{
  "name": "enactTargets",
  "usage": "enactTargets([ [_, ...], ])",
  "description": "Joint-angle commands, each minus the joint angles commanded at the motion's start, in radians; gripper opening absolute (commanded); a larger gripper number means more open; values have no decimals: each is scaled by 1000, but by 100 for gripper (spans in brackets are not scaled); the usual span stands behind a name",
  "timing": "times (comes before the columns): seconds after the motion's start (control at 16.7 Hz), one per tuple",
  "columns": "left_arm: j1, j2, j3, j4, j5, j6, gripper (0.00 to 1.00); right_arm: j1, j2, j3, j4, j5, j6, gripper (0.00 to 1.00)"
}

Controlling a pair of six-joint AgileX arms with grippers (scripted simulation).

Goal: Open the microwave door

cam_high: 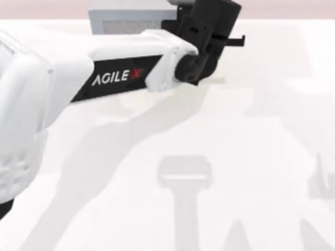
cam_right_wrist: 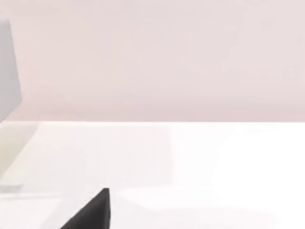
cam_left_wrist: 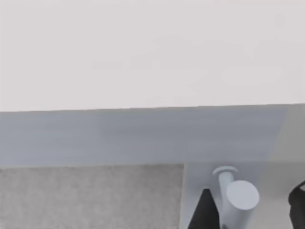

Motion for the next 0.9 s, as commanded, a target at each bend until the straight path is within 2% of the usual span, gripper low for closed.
enactTargets([
  [0.24, 0, 0, 0, 0, 0, 0, 0, 0, 0, 0, 0, 0, 0, 100],
  [0.3, -56, -22, -50, -11, -2, 3, 0, 0, 0, 0, 0, 0, 0, 100],
  [0.48, -55, -5, -16, -46, 7, -6, 0, 0, 0, 0, 0, 0, 0, 100],
  [0.66, -48, 47, 105, -174, 37, -35, 0, 0, 0, 0, 0, 0, 0, 100],
  [0.9, -30, 142, 351, -472, 102, -95, 0, 0, 0, 0, 0, 0, 0, 100],
])
